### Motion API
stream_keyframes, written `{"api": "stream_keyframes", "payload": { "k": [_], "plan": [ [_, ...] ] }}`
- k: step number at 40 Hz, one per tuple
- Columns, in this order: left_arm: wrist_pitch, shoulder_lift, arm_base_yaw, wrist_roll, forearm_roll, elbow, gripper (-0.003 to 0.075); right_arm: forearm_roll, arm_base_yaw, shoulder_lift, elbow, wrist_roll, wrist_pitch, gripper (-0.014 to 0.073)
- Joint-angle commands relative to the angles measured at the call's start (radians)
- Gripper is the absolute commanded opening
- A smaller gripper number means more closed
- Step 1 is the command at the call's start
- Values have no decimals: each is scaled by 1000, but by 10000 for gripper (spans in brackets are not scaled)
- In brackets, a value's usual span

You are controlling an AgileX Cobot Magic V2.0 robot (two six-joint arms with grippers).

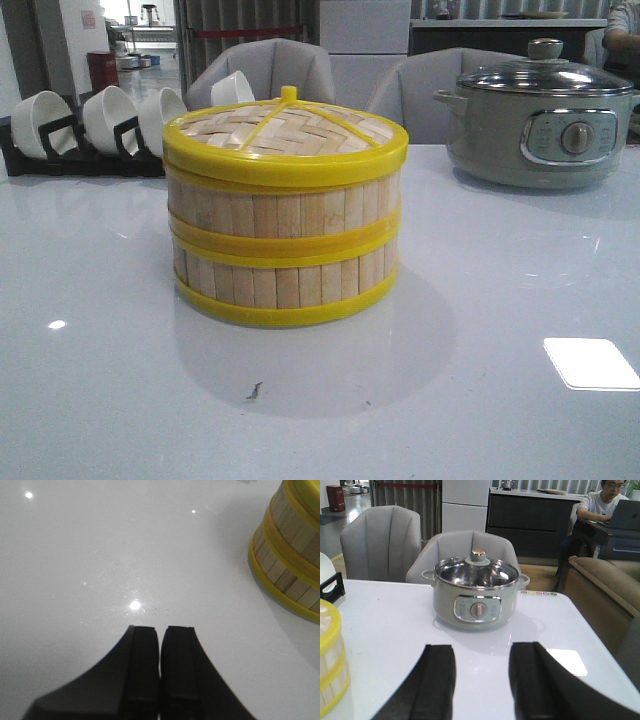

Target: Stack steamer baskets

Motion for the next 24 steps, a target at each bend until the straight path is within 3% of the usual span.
{"api": "stream_keyframes", "payload": {
  "k": [1, 15, 19, 23, 24],
  "plan": [
    [-77, -1, -6, -7, -3, -28, 88, -18, -8, -56, 55, -3, -78, 370],
    [-77, -1, -6, -7, -3, -28, 88, -18, -8, -101, 220, -3, -121, 349],
    [-77, -1, -6, -7, -3, -28, 88, -18, -8, -101, 225, -3, -162, 238],
    [-77, -1, -6, -7, -3, -28, 88, -18, -8, -101, 225, -3, -161, 31],
    [-77, -1, -6, -7, -3, -28, 88, -16, -8, -98, 225, -3, -158, 18]
  ]
}}
